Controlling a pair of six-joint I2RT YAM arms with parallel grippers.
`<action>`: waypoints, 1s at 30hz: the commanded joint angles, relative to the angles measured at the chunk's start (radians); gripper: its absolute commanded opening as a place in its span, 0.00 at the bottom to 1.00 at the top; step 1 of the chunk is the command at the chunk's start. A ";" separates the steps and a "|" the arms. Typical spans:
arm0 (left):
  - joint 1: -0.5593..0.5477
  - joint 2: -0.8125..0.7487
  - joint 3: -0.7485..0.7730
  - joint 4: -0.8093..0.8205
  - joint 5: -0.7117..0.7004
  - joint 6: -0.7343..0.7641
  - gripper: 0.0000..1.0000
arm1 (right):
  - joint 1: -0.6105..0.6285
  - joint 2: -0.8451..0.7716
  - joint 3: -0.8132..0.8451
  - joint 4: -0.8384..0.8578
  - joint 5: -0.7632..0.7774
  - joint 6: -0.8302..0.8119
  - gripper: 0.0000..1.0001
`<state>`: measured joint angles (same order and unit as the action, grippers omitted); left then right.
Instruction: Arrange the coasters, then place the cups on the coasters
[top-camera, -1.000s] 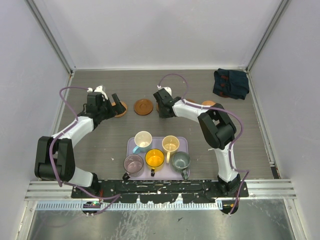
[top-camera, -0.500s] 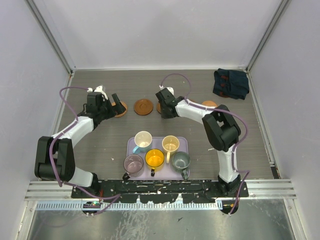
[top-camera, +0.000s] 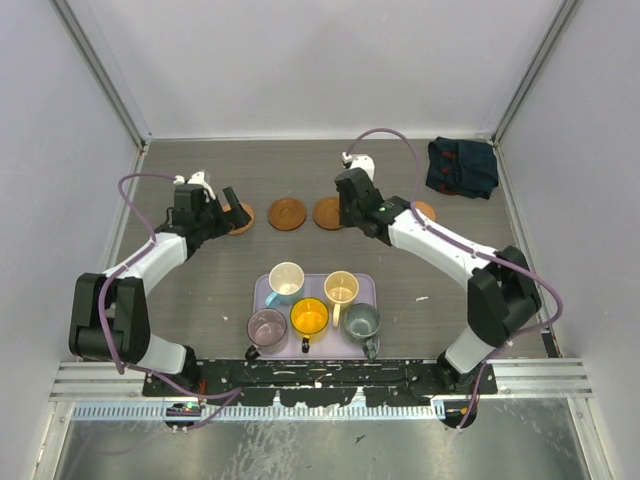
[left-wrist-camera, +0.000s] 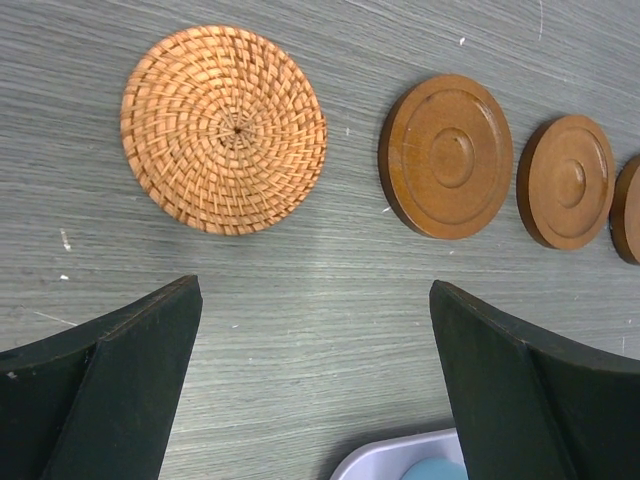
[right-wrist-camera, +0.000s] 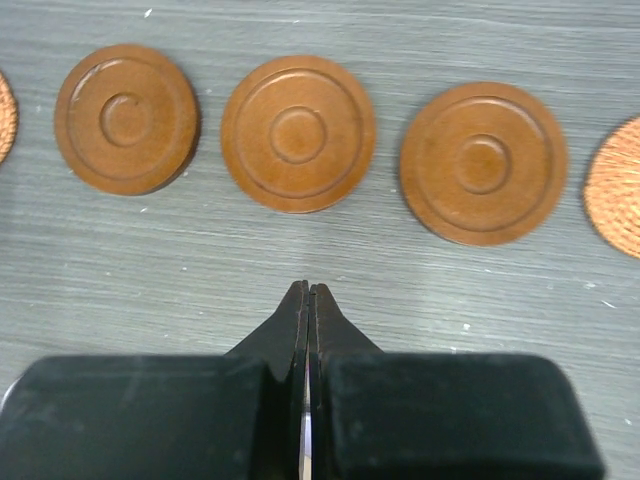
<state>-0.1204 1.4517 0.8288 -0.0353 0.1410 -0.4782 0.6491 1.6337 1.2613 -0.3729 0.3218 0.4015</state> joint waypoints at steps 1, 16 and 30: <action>-0.004 -0.046 0.011 0.020 -0.079 0.018 0.98 | -0.017 -0.109 -0.061 0.058 0.169 0.030 0.01; -0.004 0.172 0.097 0.172 -0.093 0.088 0.98 | -0.050 -0.521 -0.386 0.347 0.444 -0.122 0.83; -0.004 0.348 0.230 0.173 -0.041 0.086 0.98 | -0.083 -0.613 -0.389 0.266 0.480 -0.100 0.99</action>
<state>-0.1204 1.7710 1.0157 0.0875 0.0616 -0.3958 0.5671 1.0512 0.8722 -0.1528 0.7708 0.2981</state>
